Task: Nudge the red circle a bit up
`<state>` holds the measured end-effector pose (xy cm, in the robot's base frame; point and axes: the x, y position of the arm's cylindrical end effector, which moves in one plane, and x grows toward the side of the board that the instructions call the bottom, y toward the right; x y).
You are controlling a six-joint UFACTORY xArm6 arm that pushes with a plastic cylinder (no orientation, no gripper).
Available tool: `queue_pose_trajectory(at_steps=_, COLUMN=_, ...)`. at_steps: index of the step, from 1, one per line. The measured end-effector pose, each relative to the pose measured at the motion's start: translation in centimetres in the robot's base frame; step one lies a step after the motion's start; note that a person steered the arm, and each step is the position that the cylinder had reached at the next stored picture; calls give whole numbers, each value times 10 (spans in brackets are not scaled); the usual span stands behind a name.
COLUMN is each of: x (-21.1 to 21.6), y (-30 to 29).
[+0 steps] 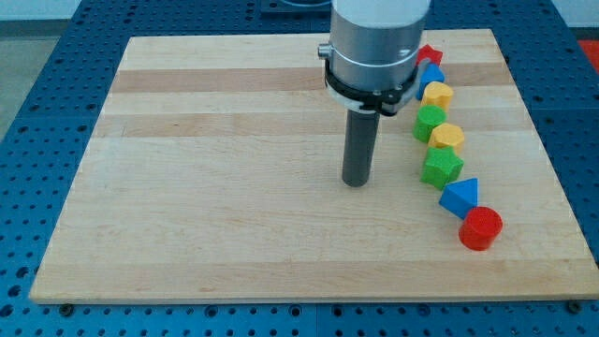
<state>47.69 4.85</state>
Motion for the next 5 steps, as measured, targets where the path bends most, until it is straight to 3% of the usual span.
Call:
queue_pose_trajectory(at_steps=2, x=1, y=-1)
queue_pose_trajectory(at_steps=4, x=64, y=45)
queue_pose_trajectory(at_steps=5, x=66, y=57)
